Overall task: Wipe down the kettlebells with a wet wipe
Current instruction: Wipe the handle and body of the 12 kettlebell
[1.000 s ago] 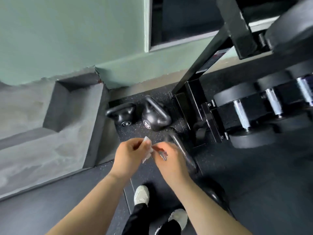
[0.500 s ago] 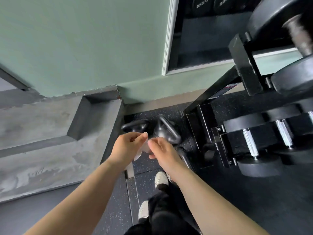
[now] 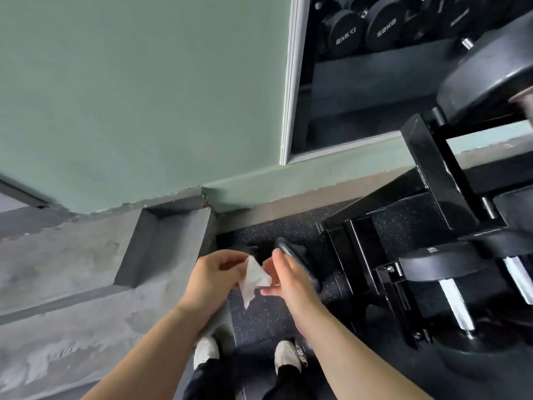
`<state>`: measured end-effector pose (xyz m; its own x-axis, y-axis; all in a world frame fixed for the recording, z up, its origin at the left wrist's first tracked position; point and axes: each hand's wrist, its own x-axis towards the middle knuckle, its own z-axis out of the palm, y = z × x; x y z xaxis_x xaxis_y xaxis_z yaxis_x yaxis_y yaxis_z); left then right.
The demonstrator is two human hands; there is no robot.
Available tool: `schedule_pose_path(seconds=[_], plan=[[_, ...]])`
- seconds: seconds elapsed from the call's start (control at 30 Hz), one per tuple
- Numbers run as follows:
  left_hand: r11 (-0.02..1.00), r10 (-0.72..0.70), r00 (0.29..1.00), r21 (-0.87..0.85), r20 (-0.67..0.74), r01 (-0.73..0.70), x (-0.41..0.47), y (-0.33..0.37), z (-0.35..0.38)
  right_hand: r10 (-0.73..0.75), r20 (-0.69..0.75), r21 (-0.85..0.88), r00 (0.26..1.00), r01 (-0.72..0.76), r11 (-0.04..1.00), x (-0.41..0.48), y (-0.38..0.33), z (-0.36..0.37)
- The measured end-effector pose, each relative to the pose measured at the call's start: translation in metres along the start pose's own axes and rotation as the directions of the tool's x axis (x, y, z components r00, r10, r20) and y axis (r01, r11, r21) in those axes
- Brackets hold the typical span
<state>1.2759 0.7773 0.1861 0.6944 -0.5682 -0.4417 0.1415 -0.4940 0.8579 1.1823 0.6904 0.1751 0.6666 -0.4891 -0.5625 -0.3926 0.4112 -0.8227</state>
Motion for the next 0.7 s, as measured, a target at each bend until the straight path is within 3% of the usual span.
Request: schedule_pose_path(seconds=[0.1,0.17,0.23,0.3,0.37,0.43,0.6,0.7], plan=[[1.0,0.02,0.999,0.016,0.025,-0.02,0.024,-0.004,-0.012,-0.101,-0.042,-0.273,0.994,0.086,0.958,0.013,0.003,0.009],[0.998,0.048,0.998,0.03,0.03,-0.049,0.04,-0.012,-0.018,-0.111,-0.099,-0.309,0.989,0.075,0.948,0.026,0.01,0.016],[0.994,0.093,0.993,0.056,0.078,-0.097,0.054,-0.019,-0.023,-0.082,-0.19,-0.223,0.978,0.038,0.974,0.04,0.019,0.02],[0.99,0.103,0.978,0.074,0.182,-0.118,0.067,-0.027,-0.027,-0.003,-0.221,0.013,0.975,0.006,1.0,0.052,0.032,0.021],[0.996,0.063,0.967,0.048,0.246,-0.077,0.08,-0.042,-0.033,0.049,-0.099,0.277,0.994,-0.02,0.961,0.061,0.049,0.021],[1.0,0.031,0.961,-0.009,0.274,-0.03,0.097,-0.066,-0.035,0.051,-0.014,0.425,0.999,-0.04,0.904,0.075,0.071,0.021],[0.982,-0.05,0.899,-0.142,0.435,0.123,0.162,-0.163,0.004,0.057,-0.059,0.386,0.997,-0.029,0.922,0.154,0.149,0.001],[0.977,-0.069,0.895,-0.151,0.44,0.15,0.207,-0.238,0.044,0.064,-0.231,0.167,0.971,-0.025,0.986,0.211,0.207,-0.028]])
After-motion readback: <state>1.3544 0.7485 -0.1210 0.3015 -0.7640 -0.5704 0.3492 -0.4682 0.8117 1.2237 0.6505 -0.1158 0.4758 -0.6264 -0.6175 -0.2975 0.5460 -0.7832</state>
